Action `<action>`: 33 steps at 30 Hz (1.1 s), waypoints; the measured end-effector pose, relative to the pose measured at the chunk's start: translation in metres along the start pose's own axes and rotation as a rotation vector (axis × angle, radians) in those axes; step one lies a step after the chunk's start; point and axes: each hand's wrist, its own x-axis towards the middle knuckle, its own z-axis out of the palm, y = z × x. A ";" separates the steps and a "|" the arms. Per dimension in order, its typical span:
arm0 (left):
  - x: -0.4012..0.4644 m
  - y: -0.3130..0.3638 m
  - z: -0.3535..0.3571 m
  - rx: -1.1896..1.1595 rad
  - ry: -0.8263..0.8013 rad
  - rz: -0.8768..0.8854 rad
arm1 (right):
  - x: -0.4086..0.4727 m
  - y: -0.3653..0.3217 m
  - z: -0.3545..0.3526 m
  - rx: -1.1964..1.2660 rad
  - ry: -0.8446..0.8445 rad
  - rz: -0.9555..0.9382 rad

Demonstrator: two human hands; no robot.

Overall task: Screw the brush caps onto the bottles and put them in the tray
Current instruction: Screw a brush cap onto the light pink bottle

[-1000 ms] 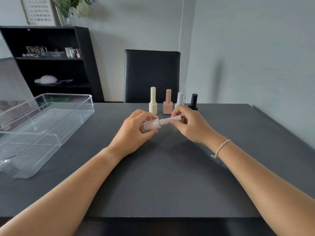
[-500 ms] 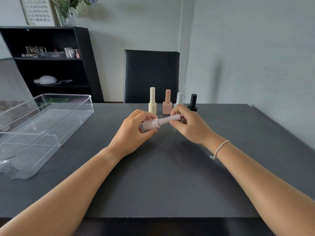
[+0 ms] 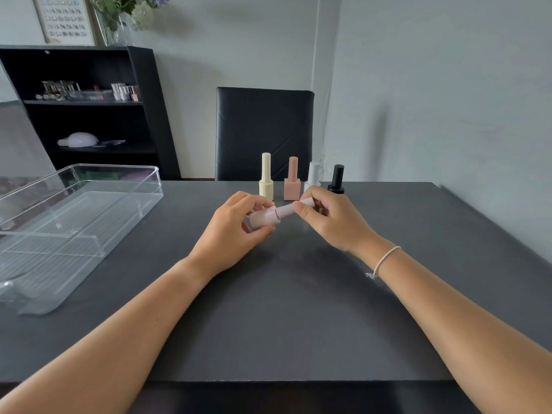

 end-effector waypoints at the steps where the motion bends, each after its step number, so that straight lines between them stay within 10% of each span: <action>1: 0.000 0.000 0.000 0.000 0.003 0.000 | 0.000 0.000 0.000 0.003 -0.003 -0.015; 22: 0.002 -0.013 -0.011 -0.038 -0.035 -0.126 | 0.003 -0.009 0.001 0.067 0.076 -0.116; 33: -0.001 -0.055 -0.037 0.368 -0.153 -0.373 | 0.048 -0.031 0.001 -0.061 0.003 -0.074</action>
